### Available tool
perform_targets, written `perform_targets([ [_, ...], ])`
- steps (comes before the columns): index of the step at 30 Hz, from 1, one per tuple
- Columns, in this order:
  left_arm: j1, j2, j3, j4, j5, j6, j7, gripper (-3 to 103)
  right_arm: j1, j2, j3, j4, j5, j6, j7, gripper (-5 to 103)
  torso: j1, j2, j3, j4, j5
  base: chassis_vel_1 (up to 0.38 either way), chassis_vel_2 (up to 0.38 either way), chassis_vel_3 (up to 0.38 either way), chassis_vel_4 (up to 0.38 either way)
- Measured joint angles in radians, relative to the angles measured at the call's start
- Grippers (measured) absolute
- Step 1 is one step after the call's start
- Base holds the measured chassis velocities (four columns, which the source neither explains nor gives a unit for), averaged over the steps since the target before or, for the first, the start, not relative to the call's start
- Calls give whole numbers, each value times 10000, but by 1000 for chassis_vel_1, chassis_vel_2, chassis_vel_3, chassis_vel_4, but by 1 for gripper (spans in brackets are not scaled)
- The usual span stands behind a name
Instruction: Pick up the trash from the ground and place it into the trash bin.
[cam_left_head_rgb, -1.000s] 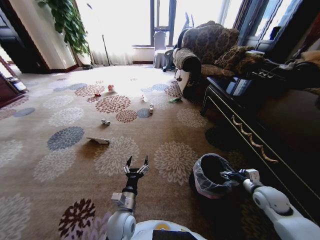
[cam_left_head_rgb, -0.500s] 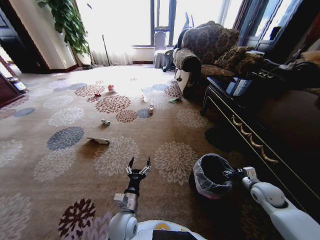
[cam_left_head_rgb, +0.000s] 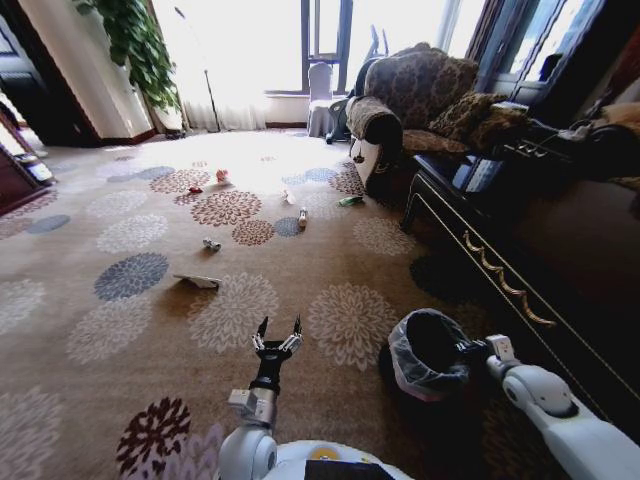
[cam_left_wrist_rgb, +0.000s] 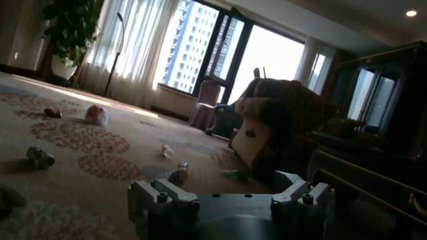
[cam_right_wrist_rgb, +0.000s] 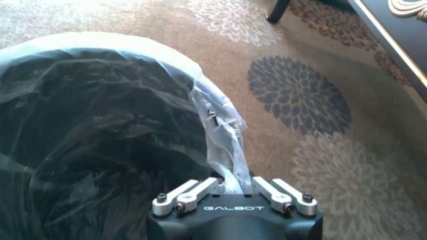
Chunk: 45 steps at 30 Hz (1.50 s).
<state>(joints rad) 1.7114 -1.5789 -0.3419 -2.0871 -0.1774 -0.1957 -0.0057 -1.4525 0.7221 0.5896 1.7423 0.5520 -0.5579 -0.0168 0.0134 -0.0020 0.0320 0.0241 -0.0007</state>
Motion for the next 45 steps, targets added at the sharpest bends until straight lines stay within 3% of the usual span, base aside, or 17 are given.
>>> perform_targets([
  [10, 0, 28, 49, 16, 17, -32, -7, 97, -239, 29, 201, 264, -5, 73, -1, 5, 0, -1, 3, 2, 15, 0, 0, 0, 0],
  [18, 9, 69, 56, -50, 22, -17, -10, 97, -549, 513, 711, 1119, 206, 712, -29, 0, 1, -3, 5, 0, 19, 0, 0, 0, 0],
  [20, 10, 70, 65, -58, 37, 0, -10, 97, -677, 767, 916, 1591, 182, 978, -10, 0, 1, -2, 4, -3, 0, 0, 0, 0, 0],
  [23, 24, 71, 105, -62, 96, 8, -10, 97, -775, 1106, 1014, 2098, 178, 1311, -20, 0, 1, -2, 4, 0, 13, 0, 0, 0, 0],
  [34, 96, 117, 98, -148, 184, 3, 44, 97, -918, 2603, 1102, 3446, 113, 2584, -17, 0, 1, -2, 3, 1, 6, 0, 0, 0, 0],
  [37, 80, 116, -51, -150, 290, -76, -62, 98, -940, 3345, 1016, 3739, -37, 3532, -15, 0, 1, -2, 3, 1, 6, 0, 0, 0, 0],
  [45, -100, 486, -917, -140, 76, 154, -389, 97, -1406, 4344, 1053, 4255, -629, 4627, -9, 0, 1, -2, 2, 0, 4, 0, 0, 0, 0],
])
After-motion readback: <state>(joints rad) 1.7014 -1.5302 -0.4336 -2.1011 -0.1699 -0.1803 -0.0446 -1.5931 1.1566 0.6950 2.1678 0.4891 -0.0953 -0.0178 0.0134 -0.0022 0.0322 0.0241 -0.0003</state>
